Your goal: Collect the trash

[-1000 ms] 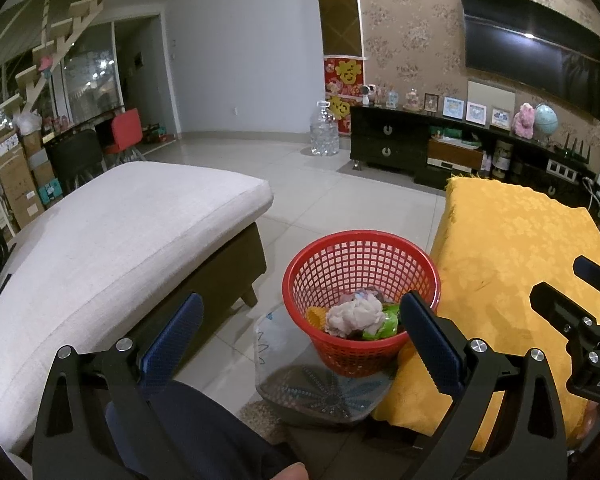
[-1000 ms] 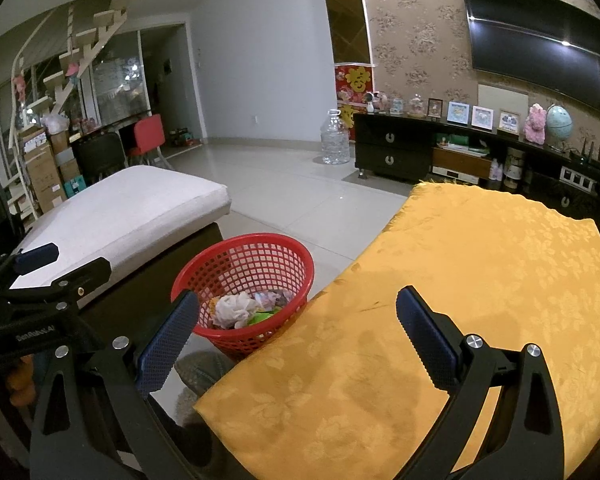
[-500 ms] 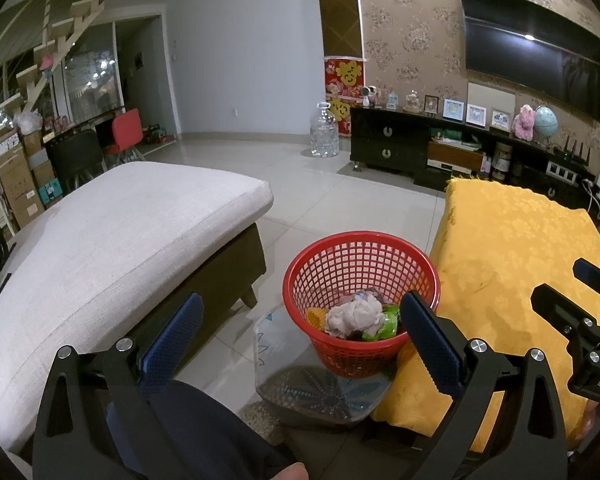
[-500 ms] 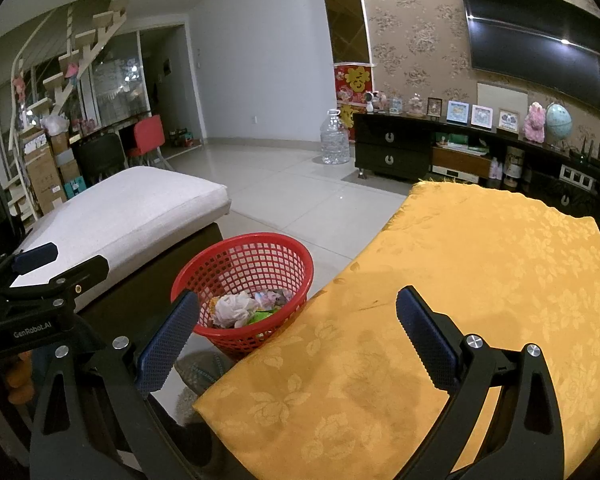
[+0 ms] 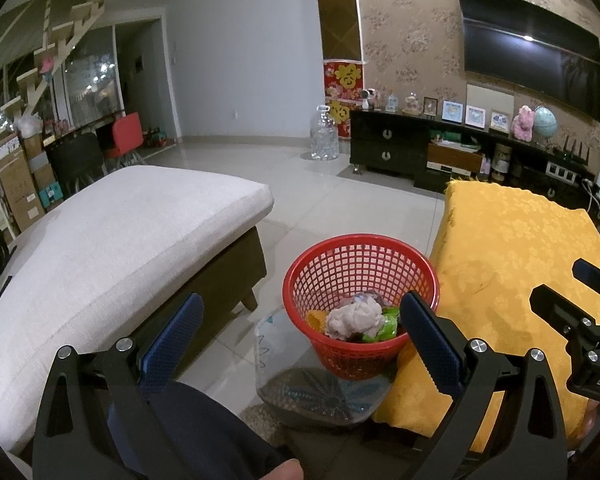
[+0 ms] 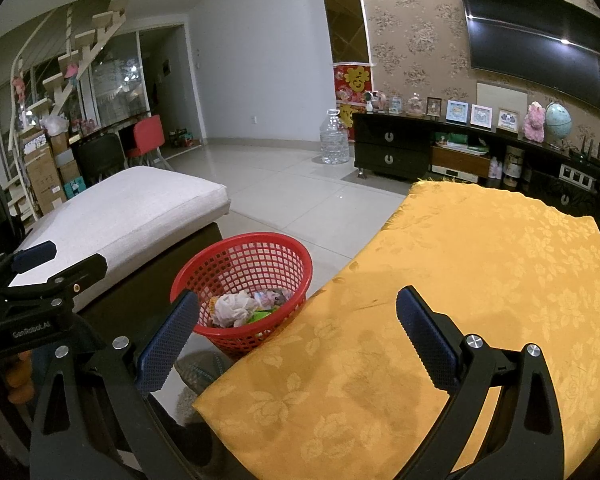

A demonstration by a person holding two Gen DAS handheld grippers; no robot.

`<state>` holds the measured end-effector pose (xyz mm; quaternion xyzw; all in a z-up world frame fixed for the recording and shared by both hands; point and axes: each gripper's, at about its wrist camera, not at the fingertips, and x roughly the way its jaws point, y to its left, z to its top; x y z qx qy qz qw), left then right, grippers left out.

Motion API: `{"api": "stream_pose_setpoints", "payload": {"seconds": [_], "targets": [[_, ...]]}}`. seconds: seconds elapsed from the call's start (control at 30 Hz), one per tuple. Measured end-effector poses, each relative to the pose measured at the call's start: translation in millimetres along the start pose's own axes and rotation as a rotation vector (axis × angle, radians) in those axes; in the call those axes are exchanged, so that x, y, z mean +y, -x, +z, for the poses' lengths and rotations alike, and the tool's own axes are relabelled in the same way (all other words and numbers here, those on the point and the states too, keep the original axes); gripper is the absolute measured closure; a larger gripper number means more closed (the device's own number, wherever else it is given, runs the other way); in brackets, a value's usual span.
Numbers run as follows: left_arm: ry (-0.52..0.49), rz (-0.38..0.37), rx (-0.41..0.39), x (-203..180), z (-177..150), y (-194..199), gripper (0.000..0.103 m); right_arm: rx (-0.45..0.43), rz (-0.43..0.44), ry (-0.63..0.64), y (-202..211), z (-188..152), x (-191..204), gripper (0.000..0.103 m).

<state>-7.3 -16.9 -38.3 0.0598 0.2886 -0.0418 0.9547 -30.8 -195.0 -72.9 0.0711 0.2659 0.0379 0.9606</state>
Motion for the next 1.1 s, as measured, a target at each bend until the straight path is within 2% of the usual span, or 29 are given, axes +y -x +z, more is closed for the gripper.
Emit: {"api": "stream_pose_setpoints", "payload": {"seconds": [0.63,0.83,0.9,1.0,1.1], "targets": [[0.017,-0.025,0.011,0,-1,-5,0.008,0.02,-0.008,-0.005,-5,-11,-4,0.007],[0.018,-0.048,0.004,0,-6,-9,0.008,0.043,-0.015,-0.055,-5,-14,-17,0.007],[0.021,-0.055,0.016,-1,-8,-14,0.008,0.052,-0.041,-0.092,-2,-14,-34,0.007],[0.018,-0.057,0.042,-2,-9,-26,0.008,0.078,-0.145,-0.185,4,-21,-85,0.007],[0.028,-0.056,0.064,-1,-11,-38,0.008,0.145,-0.313,-0.325,9,-44,-165,0.007]]}}
